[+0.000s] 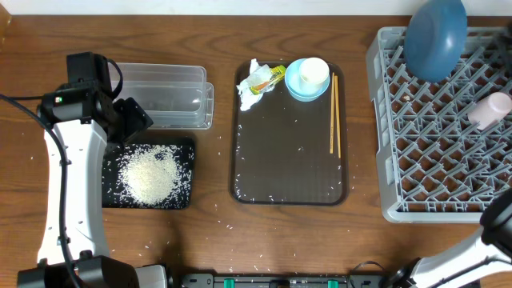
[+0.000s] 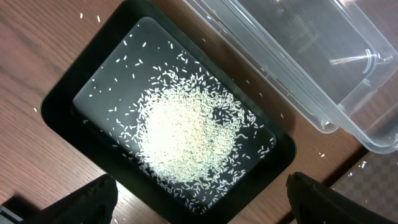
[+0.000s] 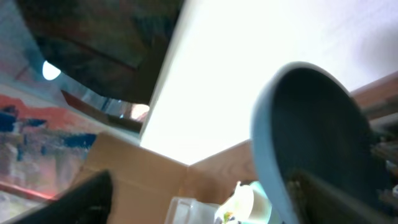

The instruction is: Sort waste into correct bins and load items into the dishwasher rack

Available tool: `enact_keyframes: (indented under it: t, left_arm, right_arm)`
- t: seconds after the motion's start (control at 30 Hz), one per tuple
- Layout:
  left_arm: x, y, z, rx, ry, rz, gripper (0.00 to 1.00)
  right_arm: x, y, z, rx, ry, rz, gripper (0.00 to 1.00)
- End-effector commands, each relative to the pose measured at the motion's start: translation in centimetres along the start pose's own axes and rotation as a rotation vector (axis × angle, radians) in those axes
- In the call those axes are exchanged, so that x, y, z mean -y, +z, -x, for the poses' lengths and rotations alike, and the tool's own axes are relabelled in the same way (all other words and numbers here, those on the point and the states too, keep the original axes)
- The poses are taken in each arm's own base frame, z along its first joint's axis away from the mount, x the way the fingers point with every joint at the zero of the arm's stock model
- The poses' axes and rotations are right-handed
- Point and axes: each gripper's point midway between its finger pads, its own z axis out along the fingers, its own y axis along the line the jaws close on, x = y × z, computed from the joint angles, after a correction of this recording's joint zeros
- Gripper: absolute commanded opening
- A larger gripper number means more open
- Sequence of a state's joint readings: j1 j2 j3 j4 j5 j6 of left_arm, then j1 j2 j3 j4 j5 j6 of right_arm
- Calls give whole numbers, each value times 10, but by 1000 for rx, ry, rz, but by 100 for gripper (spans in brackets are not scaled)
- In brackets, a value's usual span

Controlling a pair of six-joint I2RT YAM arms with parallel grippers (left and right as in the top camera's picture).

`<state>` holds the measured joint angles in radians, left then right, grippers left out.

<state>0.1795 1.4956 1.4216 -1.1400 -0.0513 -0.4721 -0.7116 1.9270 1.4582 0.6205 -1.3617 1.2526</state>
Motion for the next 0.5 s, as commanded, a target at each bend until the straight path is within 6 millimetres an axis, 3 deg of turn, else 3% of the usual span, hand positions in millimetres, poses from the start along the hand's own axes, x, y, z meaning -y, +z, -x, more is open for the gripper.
enact_keyframes:
  t: [0.0,0.17,0.27,0.3,0.33,0.37,0.4,0.43,0.47]
  left_arm:
    - [-1,-3,0,9,-8,-4,90]
    - [-1,-3,0,9,-8,-4,90]
    - [-1,-3,0,9,-8,-4,90]
    - [-1,-3,0,9,-8,-4,90]
    - [-1,-3,0,9,-8,-4,90]
    - [-1,-3,0,10,-8,-4,90]
    - [-1,-3,0,9,-8,-4,90]
    - [-1,-3,0,9,-8,-4,90]
    - [-1,-3,0,9,-8,-4,90]
  right_arm:
    - [-47,-11,9,50,-105,5,99]
    - [-82,-6,9,80,-161,20,99]
    - [-101,15,-2,62,-190,50,99]
    - [-106,25,-6,53,-205,62,93]
    - [-110,34,-11,44,-223,74,84]
    - [-113,45,-17,31,-248,87,67]
    - [-116,54,-23,21,-268,98,23]
    - [-117,66,-30,11,-276,103,1]
    - [-113,80,-36,6,-272,93,1]
